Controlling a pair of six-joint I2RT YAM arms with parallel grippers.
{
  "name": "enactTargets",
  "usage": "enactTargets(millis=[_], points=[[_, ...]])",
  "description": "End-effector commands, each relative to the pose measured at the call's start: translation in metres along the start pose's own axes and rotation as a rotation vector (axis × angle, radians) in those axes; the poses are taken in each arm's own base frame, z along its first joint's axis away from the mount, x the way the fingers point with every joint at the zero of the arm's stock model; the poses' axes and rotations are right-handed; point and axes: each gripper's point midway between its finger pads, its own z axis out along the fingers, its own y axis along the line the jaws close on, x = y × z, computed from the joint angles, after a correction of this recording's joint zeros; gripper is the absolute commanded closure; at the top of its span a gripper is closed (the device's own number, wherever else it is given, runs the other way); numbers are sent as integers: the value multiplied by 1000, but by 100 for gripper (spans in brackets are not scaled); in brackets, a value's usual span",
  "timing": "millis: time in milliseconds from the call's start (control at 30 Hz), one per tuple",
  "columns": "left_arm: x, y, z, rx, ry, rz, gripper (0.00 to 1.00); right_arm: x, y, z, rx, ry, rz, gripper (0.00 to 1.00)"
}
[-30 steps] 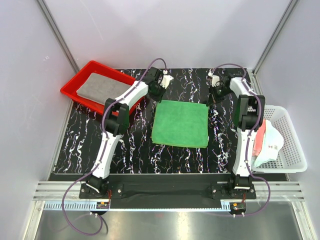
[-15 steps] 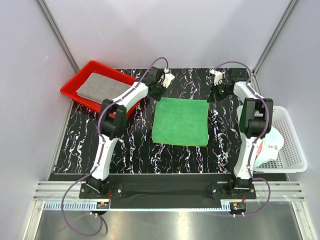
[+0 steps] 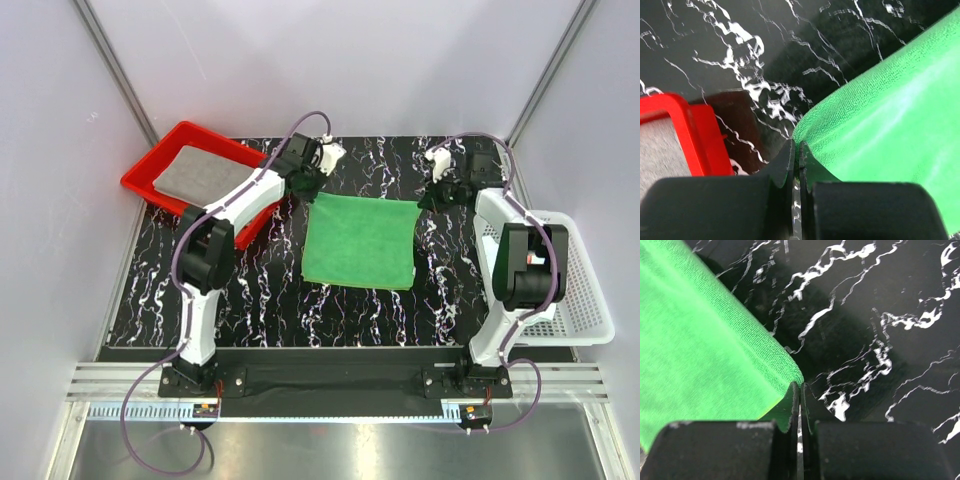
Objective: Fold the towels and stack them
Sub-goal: Fold the towel
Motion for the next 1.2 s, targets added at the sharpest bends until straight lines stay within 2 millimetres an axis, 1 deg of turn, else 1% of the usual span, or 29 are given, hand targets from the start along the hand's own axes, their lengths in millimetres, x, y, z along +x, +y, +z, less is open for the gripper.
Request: enactTargets(millis=[0, 33, 67, 100, 133, 167, 200, 233, 267, 300, 333, 367, 400, 433, 467, 500, 533, 567, 600, 633, 667, 700, 733, 800, 867, 933, 1000, 1033, 1167], points=[[-26, 4, -33, -47, -101, 32, 100, -24, 6, -21, 43, -68, -116, 100], [-19, 1, -32, -42, -85, 31, 100, -24, 10, -23, 41, -69, -130, 100], [-17, -1, -32, -40, -85, 33, 100, -14, 15, -23, 46, -48, -129, 100], [-17, -4, -37, -42, -87, 38, 100, -18, 23, -27, 51, -56, -152, 100], [-9, -7, -36, -38, -71, 34, 100, -14, 25, -30, 54, -49, -162, 100], [-6, -9, -37, -37, -65, 26, 100, -7, 42, -25, 28, -29, -175, 100], [-5, -11, -42, -35, -69, 21, 100, -10, 51, -29, 25, -36, -196, 100], [4, -16, -42, -27, -52, 19, 100, -7, 56, -31, 25, -33, -185, 100], [6, -19, -45, -22, -51, 13, 100, 4, 62, -32, 22, -15, -169, 100], [4, -22, -54, -25, -66, 15, 100, 0, 69, -38, 27, -33, -179, 100], [16, -25, -54, -25, -44, 15, 100, 11, 74, -38, 24, -16, -166, 100], [19, -26, -57, -31, -45, 11, 100, 15, 76, -41, 35, -8, -169, 100], [20, -28, -64, -41, -49, 14, 100, 14, 81, -46, 43, -15, -186, 100], [32, -31, -64, -38, -28, 8, 100, 19, 86, -47, 41, 0, -190, 100], [36, -34, -66, -35, -21, -1, 100, 30, 91, -48, 37, 28, -183, 100], [37, -39, -70, -29, -23, -1, 100, 29, 96, -52, 41, 22, -188, 100], [48, -44, -69, -19, 3, 0, 100, 31, 99, -53, 46, 22, -171, 100], [54, -50, -70, -11, 17, -2, 100, 42, 104, -53, 48, 38, -164, 100], [54, -54, -74, -7, 10, 3, 99, 41, 106, -57, 59, 25, -166, 100], [62, -59, -74, -2, 25, 1, 99, 45, 108, -58, 65, 25, -163, 100], [64, -62, -75, 0, 23, -7, 99, 55, 108, -58, 78, 46, -157, 100], [62, -67, -79, 4, 12, -1, 99, 57, 108, -59, 85, 48, -159, 100], [69, -70, -78, 6, 22, -7, 99, 60, 110, -58, 81, 55, -156, 100], [69, -77, -81, 13, 11, -14, 100, 62, 111, -59, 87, 64, -141, 100], [77, -84, -80, 24, 26, -20, 100, 65, 112, -58, 88, 64, -122, 100], [82, -86, -80, 20, 38, -22, 100, 67, 113, -60, 96, 65, -101, 100], [83, -88, -81, 14, 34, -29, 100, 73, 113, -60, 107, 76, -78, 100], [88, -88, -80, 14, 42, -34, 100, 76, 115, -60, 103, 83, -59, 100], [92, -92, -82, 20, 37, -53, 99, 86, 126, -58, 72, 116, -46, 100]])
